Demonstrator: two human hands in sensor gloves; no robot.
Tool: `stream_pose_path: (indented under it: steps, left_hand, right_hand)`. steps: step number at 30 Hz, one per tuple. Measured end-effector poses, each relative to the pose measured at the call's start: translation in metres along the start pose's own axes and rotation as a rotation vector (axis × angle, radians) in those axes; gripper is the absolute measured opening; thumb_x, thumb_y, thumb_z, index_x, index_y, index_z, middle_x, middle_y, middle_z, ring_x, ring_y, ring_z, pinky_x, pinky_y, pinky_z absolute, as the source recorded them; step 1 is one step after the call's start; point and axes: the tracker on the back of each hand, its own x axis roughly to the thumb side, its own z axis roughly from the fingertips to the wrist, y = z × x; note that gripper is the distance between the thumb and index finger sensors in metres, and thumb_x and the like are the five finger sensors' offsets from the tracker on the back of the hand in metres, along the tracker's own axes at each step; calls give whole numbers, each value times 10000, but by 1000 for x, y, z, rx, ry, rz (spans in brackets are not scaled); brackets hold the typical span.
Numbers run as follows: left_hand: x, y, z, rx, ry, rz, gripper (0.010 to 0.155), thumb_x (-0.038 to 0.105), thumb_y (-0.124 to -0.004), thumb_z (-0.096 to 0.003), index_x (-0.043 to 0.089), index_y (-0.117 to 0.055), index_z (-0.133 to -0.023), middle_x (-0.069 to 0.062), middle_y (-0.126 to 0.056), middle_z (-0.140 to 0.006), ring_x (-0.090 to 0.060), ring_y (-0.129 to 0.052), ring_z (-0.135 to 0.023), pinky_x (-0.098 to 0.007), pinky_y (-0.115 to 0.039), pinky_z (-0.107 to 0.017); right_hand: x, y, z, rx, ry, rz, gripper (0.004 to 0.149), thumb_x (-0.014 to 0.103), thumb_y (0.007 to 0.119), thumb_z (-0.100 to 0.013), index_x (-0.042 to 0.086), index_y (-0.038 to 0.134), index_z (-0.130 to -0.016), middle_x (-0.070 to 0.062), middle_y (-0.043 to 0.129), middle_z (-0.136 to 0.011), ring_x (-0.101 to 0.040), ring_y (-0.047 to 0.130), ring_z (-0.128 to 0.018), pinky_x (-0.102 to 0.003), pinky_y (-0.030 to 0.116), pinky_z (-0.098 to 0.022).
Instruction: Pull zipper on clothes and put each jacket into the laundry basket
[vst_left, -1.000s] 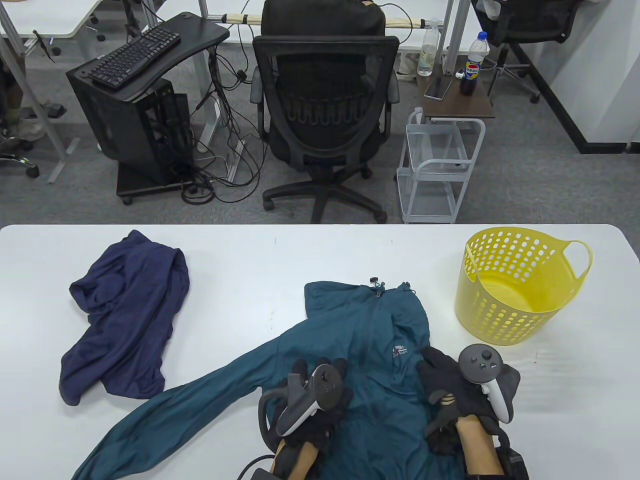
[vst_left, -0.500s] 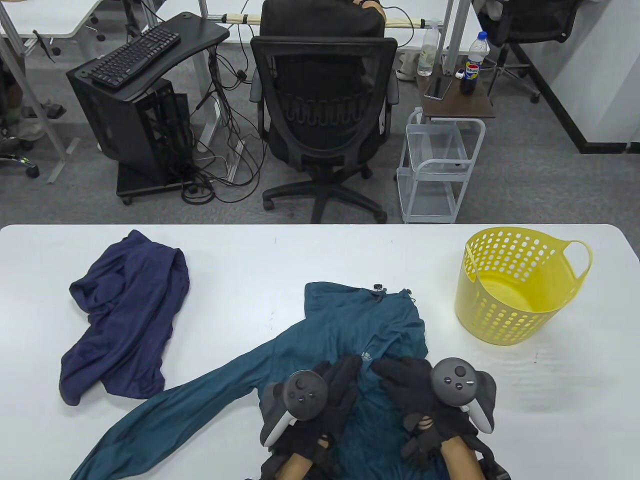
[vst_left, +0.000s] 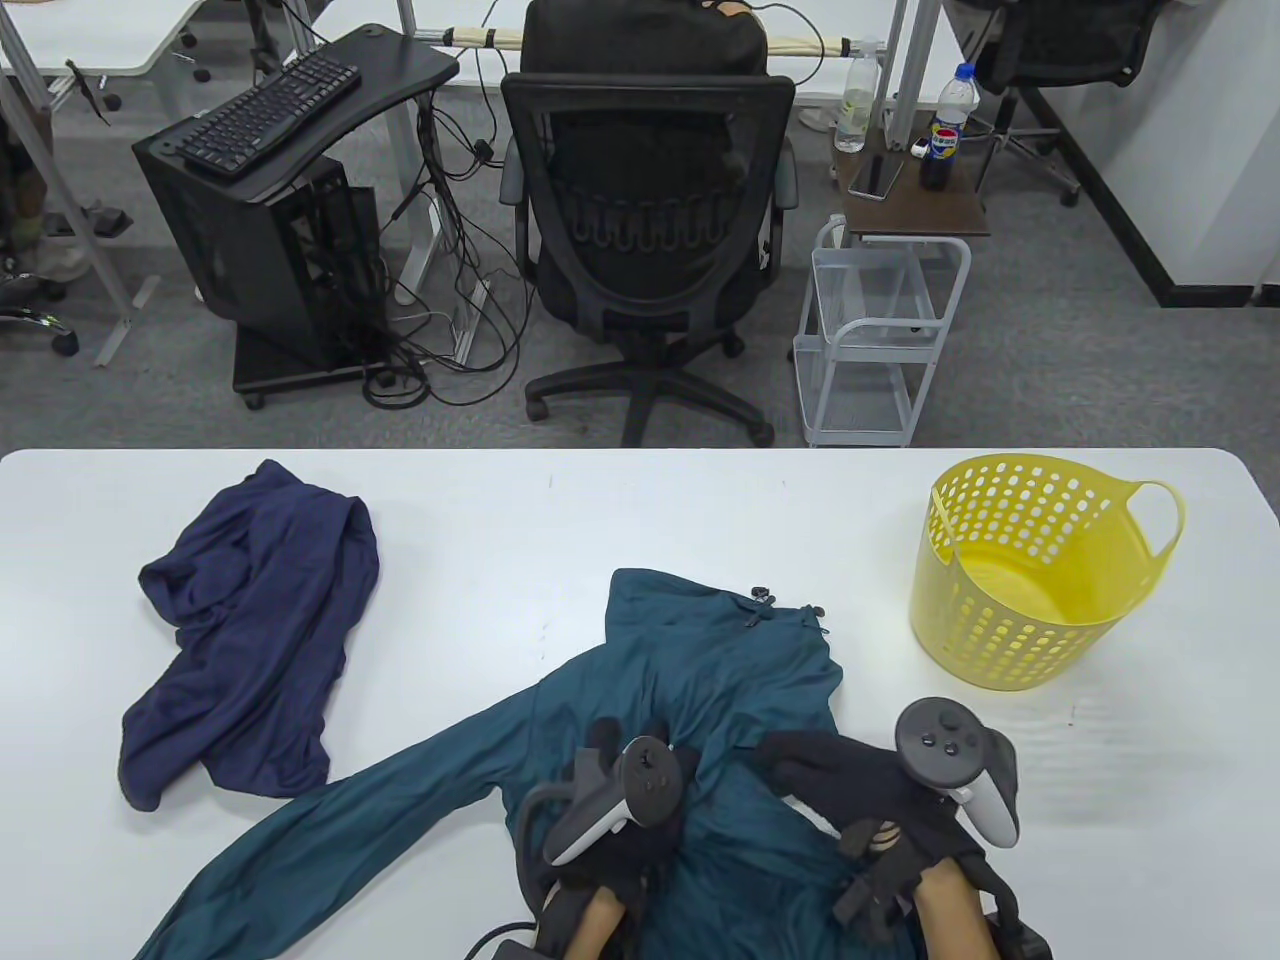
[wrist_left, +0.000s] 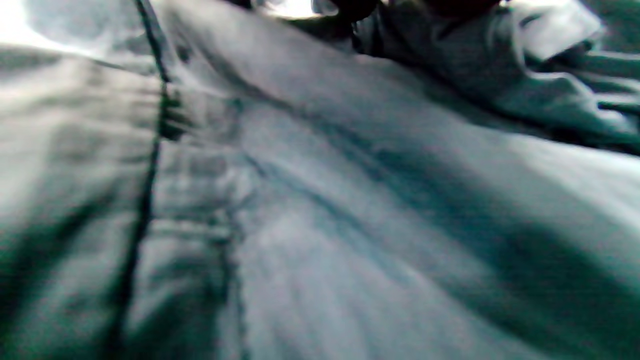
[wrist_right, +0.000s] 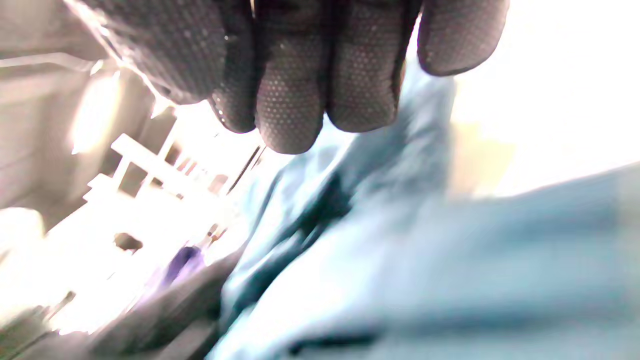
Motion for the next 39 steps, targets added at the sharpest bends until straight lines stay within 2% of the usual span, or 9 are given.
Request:
stream_pose_path:
  steps: [2,8,16,19,23,29,34,37,39]
  left_hand:
    - [-1,1,0,3,0,7,604,488,-610,-443,479,-486,-1034,120,-396,-1201,-363,-191,-1075,-640,-368,-726]
    - [-2,1,1,4,3,6,624,496,-609,-441,458,-451,-1044,122,-400,-1200,-364,-198,-1075,-638,-372,-727]
    - [2,1,3,4,-13,9,628,496,-610,-441,443,-449,-1046,132,-416,-1196,-362,-208,-1076,-640,-375,-725]
    - [4,1,4,4,-30,25,631,499,-611,-440,438,-447,-1046,138,-423,-1194,-358,-212,-1077,-640,-376,-725]
    - [9,-1,5,-3,-53,27,635,489,-612,-440,429,-435,-1047,146,-415,-1194,-350,-213,-1079,-643,-373,-726]
    - [11,1,7,17,-50,20,638,484,-620,-438,418,-429,-1044,148,-407,-1191,-343,-219,-1079,-640,-383,-724]
    - [11,8,12,81,-28,56,643,483,-623,-437,412,-418,-1042,145,-400,-1189,-341,-230,-1080,-636,-398,-721]
    - [14,10,14,92,-43,82,650,485,-619,-438,415,-386,-1040,148,-380,-1190,-336,-226,-1080,-632,-402,-723]
    - [17,13,17,100,-64,109,650,489,-617,-437,425,-381,-1040,154,-379,-1191,-333,-228,-1082,-630,-404,-724]
  right_hand:
    - [-8,2,-1,-23,104,110,451,394,844,-502,246,855,-927,-36,939,-901,-365,885,-800,-588,650,-633]
    - [-11,27,-4,115,273,321,585,514,865,-474,236,795,-983,-39,851,-956,-386,766,-874,-599,567,-675]
    - [-5,51,-21,72,364,512,857,626,850,-441,158,566,-1101,-112,615,-1071,-441,513,-951,-641,432,-710]
    - [-1,57,-31,-14,335,621,742,582,893,-436,232,673,-1052,-44,731,-1004,-391,607,-939,-624,466,-723]
    - [5,56,-37,-131,263,718,367,472,915,-457,388,912,-814,108,933,-763,-272,828,-818,-588,546,-716]
    - [2,29,-24,-226,194,457,357,479,818,-504,388,819,-850,100,846,-833,-290,781,-877,-583,581,-699]
    - [-12,-9,-4,-293,20,-166,371,474,754,-538,391,728,-898,16,799,-1047,-367,792,-937,-618,629,-672]
    - [-17,-21,3,-270,-133,-465,378,428,770,-555,363,710,-922,12,908,-930,-332,876,-868,-648,610,-674]
    - [-15,-27,6,-282,-204,-498,389,417,775,-557,375,691,-934,44,918,-860,-296,906,-820,-641,599,-689]
